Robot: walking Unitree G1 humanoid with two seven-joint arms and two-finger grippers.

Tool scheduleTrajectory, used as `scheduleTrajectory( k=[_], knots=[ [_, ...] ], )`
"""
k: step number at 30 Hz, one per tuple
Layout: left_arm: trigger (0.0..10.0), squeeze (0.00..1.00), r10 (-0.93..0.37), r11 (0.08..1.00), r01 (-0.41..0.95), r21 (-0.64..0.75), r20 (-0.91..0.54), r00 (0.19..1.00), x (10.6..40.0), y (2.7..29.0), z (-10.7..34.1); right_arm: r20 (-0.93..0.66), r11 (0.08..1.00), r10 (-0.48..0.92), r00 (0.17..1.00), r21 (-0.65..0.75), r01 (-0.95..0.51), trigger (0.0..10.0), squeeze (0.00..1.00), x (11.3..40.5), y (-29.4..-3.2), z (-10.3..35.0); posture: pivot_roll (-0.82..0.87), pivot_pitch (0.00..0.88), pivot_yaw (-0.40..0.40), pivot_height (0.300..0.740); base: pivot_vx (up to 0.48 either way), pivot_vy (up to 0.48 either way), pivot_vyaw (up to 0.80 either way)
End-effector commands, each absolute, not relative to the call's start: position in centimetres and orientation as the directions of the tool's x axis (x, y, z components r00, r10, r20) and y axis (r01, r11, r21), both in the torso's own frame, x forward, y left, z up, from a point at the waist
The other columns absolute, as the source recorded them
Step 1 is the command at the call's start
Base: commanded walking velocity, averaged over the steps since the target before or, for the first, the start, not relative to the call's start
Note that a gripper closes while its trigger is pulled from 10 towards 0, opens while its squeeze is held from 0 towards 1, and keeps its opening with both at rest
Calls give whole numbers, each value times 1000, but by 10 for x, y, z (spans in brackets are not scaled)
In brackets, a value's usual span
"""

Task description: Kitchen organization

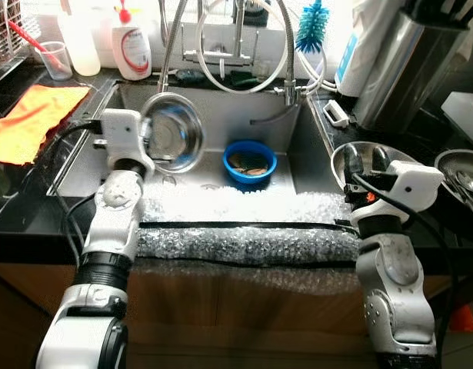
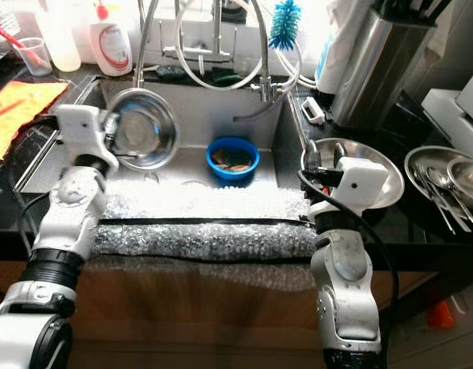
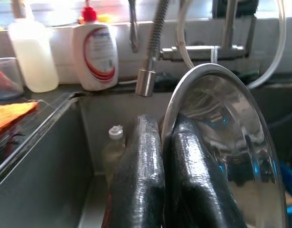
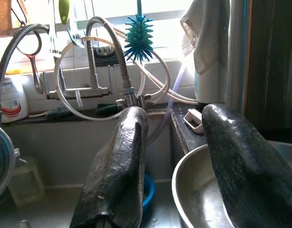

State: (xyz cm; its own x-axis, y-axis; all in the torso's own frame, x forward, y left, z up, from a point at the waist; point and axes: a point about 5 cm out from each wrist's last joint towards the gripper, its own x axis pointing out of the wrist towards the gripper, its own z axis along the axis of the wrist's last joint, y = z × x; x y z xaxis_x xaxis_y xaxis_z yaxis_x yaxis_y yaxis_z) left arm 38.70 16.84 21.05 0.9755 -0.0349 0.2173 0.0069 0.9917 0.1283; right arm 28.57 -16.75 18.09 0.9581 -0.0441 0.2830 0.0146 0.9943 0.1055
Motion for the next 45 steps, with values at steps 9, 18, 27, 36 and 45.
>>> scheduleTrajectory(
  k=[9,18,27,36,45],
  knots=[
    [10000,0,-136,963,117,241,60,989,400,153,197,287,993,-41,957,118,7,10000,0,285,-163,186,-42,38,-59,740,0,0,0],
    [10000,1000,-205,951,217,220,-78,976,398,146,174,276,993,-23,961,122,-11,10000,0,288,-160,186,-40,51,-62,740,0,0,0],
    [10000,1000,-248,945,263,195,-96,964,398,141,171,260,992,-19,965,124,-14,10000,0,289,-159,185,-40,52,-63,740,0,0,0],
    [10000,1000,-292,937,309,165,-122,949,397,140,169,249,992,-11,968,128,-21,10000,0,291,-158,184,-38,52,-64,740,0,0,0],
    [10000,145,-381,897,410,164,-180,907,393,137,165,236,991,7,972,131,-39,10000,0,293,-156,183,-34,53,-66,740,0,0,0]
  ],
)
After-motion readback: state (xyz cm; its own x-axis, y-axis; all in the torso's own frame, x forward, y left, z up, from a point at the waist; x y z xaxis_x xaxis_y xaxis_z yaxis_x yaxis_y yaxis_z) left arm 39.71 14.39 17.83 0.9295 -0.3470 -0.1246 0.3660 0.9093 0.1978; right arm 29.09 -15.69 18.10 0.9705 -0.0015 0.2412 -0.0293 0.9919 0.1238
